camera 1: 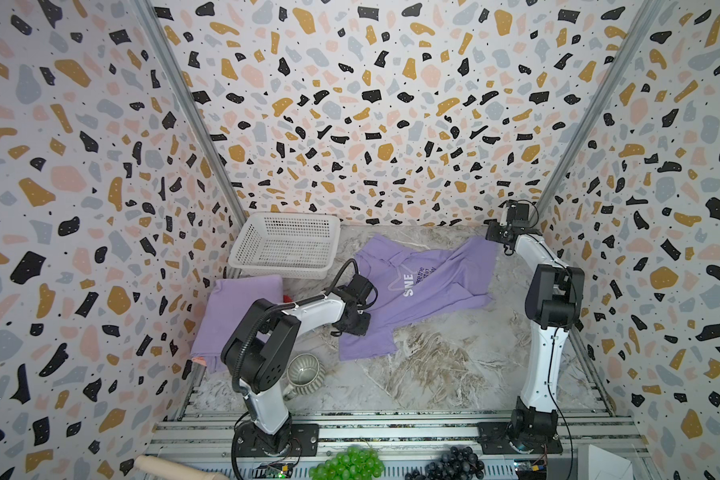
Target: Fold and stack the t-shirts
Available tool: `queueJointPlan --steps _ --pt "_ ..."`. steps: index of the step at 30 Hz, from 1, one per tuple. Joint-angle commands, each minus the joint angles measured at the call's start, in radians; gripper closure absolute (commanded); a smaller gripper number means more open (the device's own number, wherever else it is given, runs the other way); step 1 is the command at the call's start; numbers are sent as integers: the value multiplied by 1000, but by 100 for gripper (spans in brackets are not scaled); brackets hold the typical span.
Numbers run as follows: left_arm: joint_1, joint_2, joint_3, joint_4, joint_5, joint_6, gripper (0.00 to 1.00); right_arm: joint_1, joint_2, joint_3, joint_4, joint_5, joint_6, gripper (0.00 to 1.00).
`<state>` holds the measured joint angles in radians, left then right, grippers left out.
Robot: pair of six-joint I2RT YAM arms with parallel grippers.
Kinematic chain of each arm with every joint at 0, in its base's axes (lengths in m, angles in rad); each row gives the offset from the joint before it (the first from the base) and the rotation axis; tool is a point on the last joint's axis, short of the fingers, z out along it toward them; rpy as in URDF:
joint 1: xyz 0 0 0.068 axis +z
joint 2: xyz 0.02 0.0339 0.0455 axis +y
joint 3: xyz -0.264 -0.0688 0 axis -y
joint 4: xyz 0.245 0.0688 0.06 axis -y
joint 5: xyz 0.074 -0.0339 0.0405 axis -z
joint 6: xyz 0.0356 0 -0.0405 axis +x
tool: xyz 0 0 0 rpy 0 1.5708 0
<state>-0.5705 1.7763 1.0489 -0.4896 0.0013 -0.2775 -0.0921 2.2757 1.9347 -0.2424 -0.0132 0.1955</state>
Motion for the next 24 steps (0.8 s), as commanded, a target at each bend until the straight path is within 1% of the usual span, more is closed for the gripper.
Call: queueJointPlan --steps 1,4,7,9,11,14,16,19,24 --pt "1 56 12 -60 31 -13 75 -5 -239 -179 -106 -44 92 38" --pt "1 68 36 -60 38 -5 75 -5 -442 -519 -45 -131 202 37" --pt "4 85 59 -68 52 17 75 -5 -593 -797 13 -228 295 35" --pt "5 96 72 -79 66 34 75 0 -651 -928 51 -267 333 35" --pt "6 103 78 -88 79 53 75 -2 -686 -1019 82 -289 365 35" --pt "7 106 79 -103 84 74 75 0 -712 -1102 133 -268 389 34" --pt "8 106 77 -106 87 83 75 0 -712 -1127 164 -246 387 34" --pt "9 102 69 -107 89 88 75 -4 -695 -1129 202 -240 384 34" --pt "14 90 46 -94 97 83 75 -5 -653 -1124 270 -287 408 34"
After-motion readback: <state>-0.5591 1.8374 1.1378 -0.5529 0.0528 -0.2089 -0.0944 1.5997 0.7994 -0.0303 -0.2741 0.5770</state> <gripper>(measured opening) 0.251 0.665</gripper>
